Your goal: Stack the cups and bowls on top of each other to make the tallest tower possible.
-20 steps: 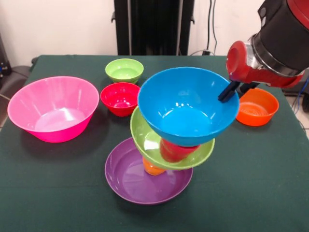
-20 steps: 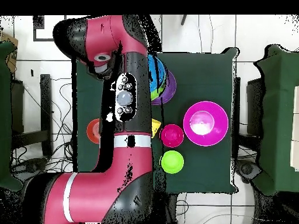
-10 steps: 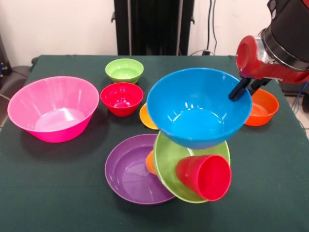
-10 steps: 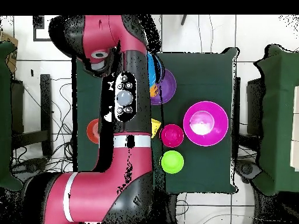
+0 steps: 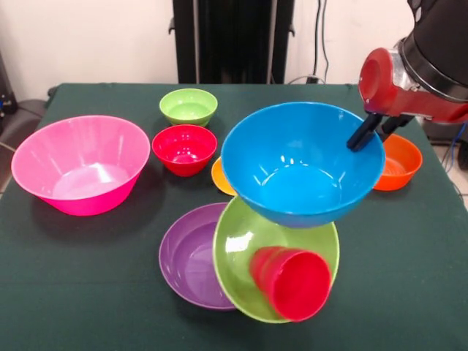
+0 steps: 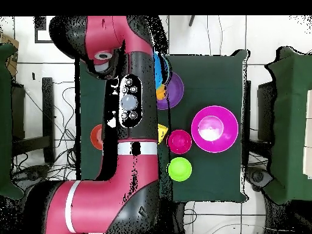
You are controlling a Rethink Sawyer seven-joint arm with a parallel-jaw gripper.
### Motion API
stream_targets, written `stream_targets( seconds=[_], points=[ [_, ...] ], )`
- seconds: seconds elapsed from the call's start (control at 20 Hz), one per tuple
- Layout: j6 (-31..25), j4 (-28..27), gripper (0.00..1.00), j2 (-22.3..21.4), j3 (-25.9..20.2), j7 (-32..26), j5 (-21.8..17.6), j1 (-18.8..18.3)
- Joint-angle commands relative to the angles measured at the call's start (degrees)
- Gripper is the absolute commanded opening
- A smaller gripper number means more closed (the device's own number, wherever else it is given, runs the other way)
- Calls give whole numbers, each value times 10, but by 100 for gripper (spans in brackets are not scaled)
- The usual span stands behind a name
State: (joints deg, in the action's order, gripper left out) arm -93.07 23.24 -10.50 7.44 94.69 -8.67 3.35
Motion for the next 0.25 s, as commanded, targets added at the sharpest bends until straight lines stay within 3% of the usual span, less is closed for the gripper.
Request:
stream_targets(
  seconds=[0.05,0.1,0.15,0.25],
  points=[
    [97,222,0,-94,-19,-13,2,14],
    [110,237,0,-99,-20,-11,1,15],
    [150,293,0,-120,-19,-8,0,18],
    [168,324,0,-134,-23,-10,0,18]
  ],
)
